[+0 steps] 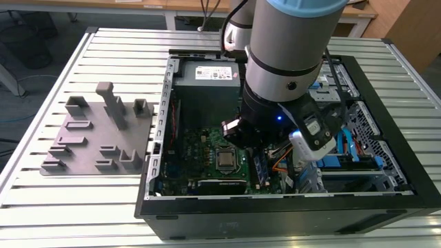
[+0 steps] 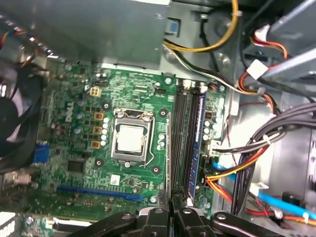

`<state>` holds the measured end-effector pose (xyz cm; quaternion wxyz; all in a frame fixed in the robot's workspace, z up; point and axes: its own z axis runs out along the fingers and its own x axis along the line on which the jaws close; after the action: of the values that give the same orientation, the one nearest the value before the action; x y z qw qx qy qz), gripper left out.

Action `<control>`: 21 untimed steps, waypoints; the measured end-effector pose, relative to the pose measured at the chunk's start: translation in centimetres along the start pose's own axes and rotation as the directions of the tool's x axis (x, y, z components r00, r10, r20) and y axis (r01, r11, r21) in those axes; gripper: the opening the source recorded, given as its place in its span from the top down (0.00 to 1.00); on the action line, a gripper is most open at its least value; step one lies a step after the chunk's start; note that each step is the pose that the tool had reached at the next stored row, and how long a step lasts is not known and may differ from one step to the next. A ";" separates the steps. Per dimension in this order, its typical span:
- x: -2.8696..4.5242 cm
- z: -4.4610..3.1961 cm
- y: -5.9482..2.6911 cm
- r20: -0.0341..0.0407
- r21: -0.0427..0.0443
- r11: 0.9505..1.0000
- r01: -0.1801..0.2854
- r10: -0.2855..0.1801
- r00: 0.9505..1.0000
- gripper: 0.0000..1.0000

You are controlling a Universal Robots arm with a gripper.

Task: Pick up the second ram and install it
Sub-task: 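Insert the second ram into the second slot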

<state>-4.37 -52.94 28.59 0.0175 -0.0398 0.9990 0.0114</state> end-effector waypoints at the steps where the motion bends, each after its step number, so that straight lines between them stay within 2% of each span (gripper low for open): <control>1: 0.00 0.00 0.00 0.000 0.001 1.000 -0.015 0.015 1.000 0.86; 5: 0.00 0.02 0.00 0.001 0.002 0.998 -0.066 0.066 0.998 0.86; 10: 0.00 0.04 0.00 0.003 0.004 0.993 -0.122 0.122 0.993 0.86; 21: 0.00 0.08 0.00 0.006 0.008 0.974 -0.227 0.227 0.974 0.86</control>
<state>-4.36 -52.94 28.51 0.0187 0.0745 0.9970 0.0093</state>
